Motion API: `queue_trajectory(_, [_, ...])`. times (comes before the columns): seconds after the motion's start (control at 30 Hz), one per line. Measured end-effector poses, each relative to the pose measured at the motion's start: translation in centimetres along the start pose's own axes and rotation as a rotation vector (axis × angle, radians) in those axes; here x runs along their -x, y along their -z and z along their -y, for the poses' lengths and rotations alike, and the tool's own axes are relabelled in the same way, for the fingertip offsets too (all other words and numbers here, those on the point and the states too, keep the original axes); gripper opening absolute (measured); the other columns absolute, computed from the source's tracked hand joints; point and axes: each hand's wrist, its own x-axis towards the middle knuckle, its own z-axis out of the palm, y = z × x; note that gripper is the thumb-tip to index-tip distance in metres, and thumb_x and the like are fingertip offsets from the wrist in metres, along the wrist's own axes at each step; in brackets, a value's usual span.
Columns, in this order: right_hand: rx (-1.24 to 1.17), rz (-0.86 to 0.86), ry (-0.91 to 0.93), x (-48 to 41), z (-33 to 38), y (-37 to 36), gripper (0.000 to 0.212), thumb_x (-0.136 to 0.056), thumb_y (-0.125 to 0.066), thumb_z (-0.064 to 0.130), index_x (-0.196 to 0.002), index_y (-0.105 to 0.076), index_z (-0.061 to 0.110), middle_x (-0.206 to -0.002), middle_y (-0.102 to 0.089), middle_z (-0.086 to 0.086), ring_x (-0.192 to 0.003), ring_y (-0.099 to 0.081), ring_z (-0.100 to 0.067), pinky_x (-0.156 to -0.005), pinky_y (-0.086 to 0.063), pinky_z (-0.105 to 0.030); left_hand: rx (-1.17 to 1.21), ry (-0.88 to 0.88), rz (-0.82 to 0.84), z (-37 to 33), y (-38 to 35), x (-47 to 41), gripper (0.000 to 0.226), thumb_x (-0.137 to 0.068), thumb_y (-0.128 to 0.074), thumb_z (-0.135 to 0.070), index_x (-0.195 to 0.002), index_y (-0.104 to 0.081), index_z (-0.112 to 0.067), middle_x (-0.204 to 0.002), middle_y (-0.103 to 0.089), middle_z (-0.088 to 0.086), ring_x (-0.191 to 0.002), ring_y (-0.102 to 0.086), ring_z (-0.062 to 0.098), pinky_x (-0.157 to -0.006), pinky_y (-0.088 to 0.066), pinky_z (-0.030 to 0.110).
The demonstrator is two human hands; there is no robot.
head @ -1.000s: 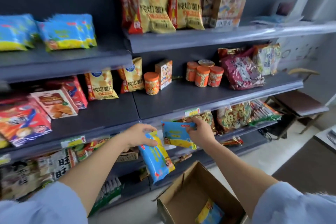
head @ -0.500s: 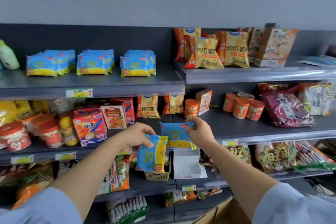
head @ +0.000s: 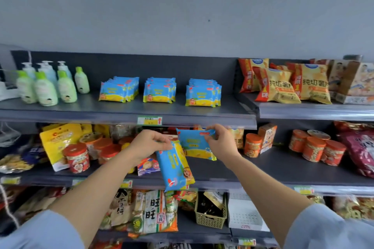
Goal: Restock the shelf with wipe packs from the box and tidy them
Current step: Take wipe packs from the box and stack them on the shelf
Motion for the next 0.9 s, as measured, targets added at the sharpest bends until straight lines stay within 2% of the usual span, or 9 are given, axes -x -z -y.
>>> queue_trajectory(0.1, [-0.011,-0.024,0.031,-0.7,2.5,-1.6,0.018,-0.095,-0.057,0.019,-0.112,-0.058,0.022,-0.097,-0.055,0.000,-0.072,-0.056,-0.014,-0.054,-0.048,-0.029,0.038,0.082,0.085,0.2,3.2,0.2,0.018,-0.076,-0.073,0.007,-0.086,-0.068,-0.008,-0.088,-0.069,0.006,-0.082,-0.067,0.020,-0.067,-0.057,0.028])
queue_trajectory(0.2, [-0.042,-0.059,0.050,-1.5,4.4,-3.2,0.016,-0.095,-0.057,0.019,-0.109,-0.057,0.027,-0.100,-0.058,0.000,-0.070,-0.055,-0.012,-0.051,-0.045,-0.026,0.084,0.086,0.105,0.3,5.8,0.4,0.038,-0.076,-0.066,0.017,-0.103,-0.062,-0.010,-0.103,-0.063,0.013,-0.097,-0.063,0.029,-0.083,-0.053,0.037])
queue_trajectory(0.33, [-0.065,-0.083,0.063,-2.2,6.2,-4.9,0.018,-0.095,-0.058,0.019,-0.111,-0.058,0.027,-0.103,-0.060,-0.001,-0.067,-0.053,-0.009,-0.049,-0.041,-0.021,0.117,0.027,-0.008,0.2,8.5,0.0,0.058,-0.072,-0.069,0.019,-0.115,-0.052,-0.016,-0.102,-0.061,0.010,-0.089,-0.062,0.024,-0.071,-0.055,0.033])
queue_trajectory(0.53, [-0.149,-0.102,0.092,-3.7,8.1,-6.1,0.018,-0.095,-0.059,0.016,-0.111,-0.058,0.024,-0.112,-0.058,0.000,-0.071,-0.056,-0.006,-0.050,-0.043,-0.014,0.120,-0.124,-0.133,-0.8,10.4,-1.4,0.030,-0.082,-0.065,0.009,-0.091,-0.061,-0.019,-0.099,-0.069,0.005,-0.088,-0.065,0.018,-0.073,-0.053,0.025])
queue_trajectory(0.6, [-0.165,-0.104,0.108,-4.6,8.5,-6.4,0.018,-0.095,-0.059,0.015,-0.110,-0.058,0.024,-0.110,-0.059,0.000,-0.073,-0.057,-0.008,-0.052,-0.048,-0.019,0.011,-0.202,-0.166,-1.2,10.4,-1.8,0.026,-0.089,-0.061,0.002,-0.102,-0.062,-0.020,-0.104,-0.062,-0.007,-0.096,-0.059,0.010,-0.080,-0.048,0.017])
queue_trajectory(0.67, [-0.174,-0.103,0.118,-5.7,8.7,-6.6,0.018,-0.095,-0.059,0.015,-0.110,-0.058,0.025,-0.099,-0.060,-0.001,-0.072,-0.057,-0.010,-0.058,-0.054,-0.027,-0.218,-0.265,-0.217,-1.3,10.6,-2.9,0.036,-0.094,-0.058,-0.011,-0.129,-0.056,-0.017,-0.124,-0.057,-0.005,-0.116,-0.052,0.010,-0.092,-0.040,0.020])
queue_trajectory(0.77, [-0.195,-0.094,0.131,-7.7,8.9,-6.9,0.020,-0.094,-0.059,0.014,-0.112,-0.059,0.022,-0.086,-0.055,0.005,-0.069,-0.054,-0.009,-0.060,-0.055,-0.028,-0.400,-0.367,-0.229,-1.5,11.0,-4.7,0.042,-0.098,-0.052,-0.022,-0.139,-0.048,-0.028,-0.141,-0.050,-0.007,-0.131,-0.045,0.011,-0.099,-0.039,0.024])
queue_trajectory(0.83, [-0.199,-0.089,0.141,-9.3,8.9,-7.2,0.020,-0.095,-0.059,0.014,-0.114,-0.059,0.021,-0.081,-0.053,0.006,-0.069,-0.055,-0.011,-0.066,-0.057,-0.036,-0.511,-0.409,-0.273,-1.7,11.3,-6.0,0.042,-0.099,-0.049,-0.029,-0.141,-0.044,-0.035,-0.139,-0.053,-0.007,-0.125,-0.051,0.012,-0.097,-0.042,0.026])
queue_trajectory(0.9, [-0.196,-0.082,0.149,-11.2,8.8,-7.4,0.021,-0.095,-0.058,0.014,-0.115,-0.059,0.021,-0.078,-0.051,0.007,-0.066,-0.052,-0.012,-0.065,-0.055,-0.036,-0.654,-0.414,-0.325,-2.0,11.4,-7.5,0.043,-0.099,-0.046,-0.037,-0.140,-0.040,-0.042,-0.117,-0.066,-0.002,-0.096,-0.063,0.016,-0.087,-0.051,0.037])
